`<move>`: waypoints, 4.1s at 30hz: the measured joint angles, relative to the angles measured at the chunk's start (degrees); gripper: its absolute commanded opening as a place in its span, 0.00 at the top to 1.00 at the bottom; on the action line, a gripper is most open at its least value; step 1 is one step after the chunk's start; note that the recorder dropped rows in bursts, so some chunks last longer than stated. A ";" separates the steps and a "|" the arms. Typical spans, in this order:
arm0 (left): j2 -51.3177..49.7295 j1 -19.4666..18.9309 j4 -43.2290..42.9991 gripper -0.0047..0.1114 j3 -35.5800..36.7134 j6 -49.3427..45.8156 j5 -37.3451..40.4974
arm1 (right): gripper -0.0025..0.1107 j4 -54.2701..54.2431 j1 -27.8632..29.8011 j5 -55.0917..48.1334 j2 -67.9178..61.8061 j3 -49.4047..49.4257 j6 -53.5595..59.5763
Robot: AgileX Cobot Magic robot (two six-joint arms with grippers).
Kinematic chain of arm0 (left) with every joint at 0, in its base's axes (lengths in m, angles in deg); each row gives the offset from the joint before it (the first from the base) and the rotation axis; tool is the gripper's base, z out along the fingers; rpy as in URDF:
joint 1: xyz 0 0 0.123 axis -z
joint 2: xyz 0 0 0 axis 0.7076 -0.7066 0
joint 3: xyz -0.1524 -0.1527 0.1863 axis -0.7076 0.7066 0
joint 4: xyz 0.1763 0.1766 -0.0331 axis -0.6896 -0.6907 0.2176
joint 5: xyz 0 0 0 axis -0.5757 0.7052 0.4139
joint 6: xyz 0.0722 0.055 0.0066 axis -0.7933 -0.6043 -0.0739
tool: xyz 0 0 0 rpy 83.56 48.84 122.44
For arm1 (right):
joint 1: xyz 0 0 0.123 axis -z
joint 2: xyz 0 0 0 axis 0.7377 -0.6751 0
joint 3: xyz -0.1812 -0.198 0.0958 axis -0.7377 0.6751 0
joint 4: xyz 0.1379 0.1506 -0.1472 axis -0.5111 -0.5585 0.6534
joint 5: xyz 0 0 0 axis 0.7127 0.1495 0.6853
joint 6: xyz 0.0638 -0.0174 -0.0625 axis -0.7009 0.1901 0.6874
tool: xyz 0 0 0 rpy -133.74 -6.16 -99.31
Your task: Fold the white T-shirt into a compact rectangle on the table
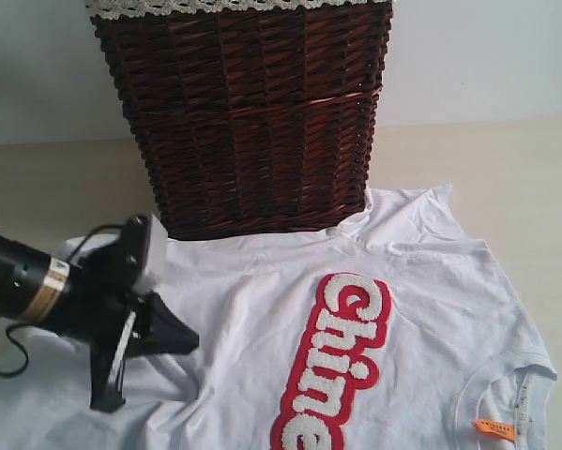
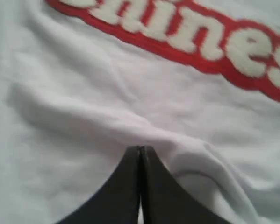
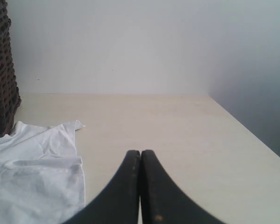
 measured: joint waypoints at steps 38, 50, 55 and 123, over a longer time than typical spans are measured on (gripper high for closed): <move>4.50 -18.91 0.06 0.96 -1.26 31.84 0.56 | 0.98 -21.73 0.00 8.06 -13.29 -16.91 -24.69; 4.18 -15.73 -0.01 0.96 -1.26 30.82 1.66 | 0.98 6.52 -3.01 26.28 -47.18 -29.04 -39.43; 4.18 -15.73 -0.01 0.96 -1.26 30.73 1.70 | 0.98 55.27 -9.35 35.10 -57.91 -34.82 -67.95; 0.52 -6.56 0.09 0.96 -1.26 10.89 19.45 | 0.98 72.87 -11.90 -8.18 -104.78 -36.02 -70.51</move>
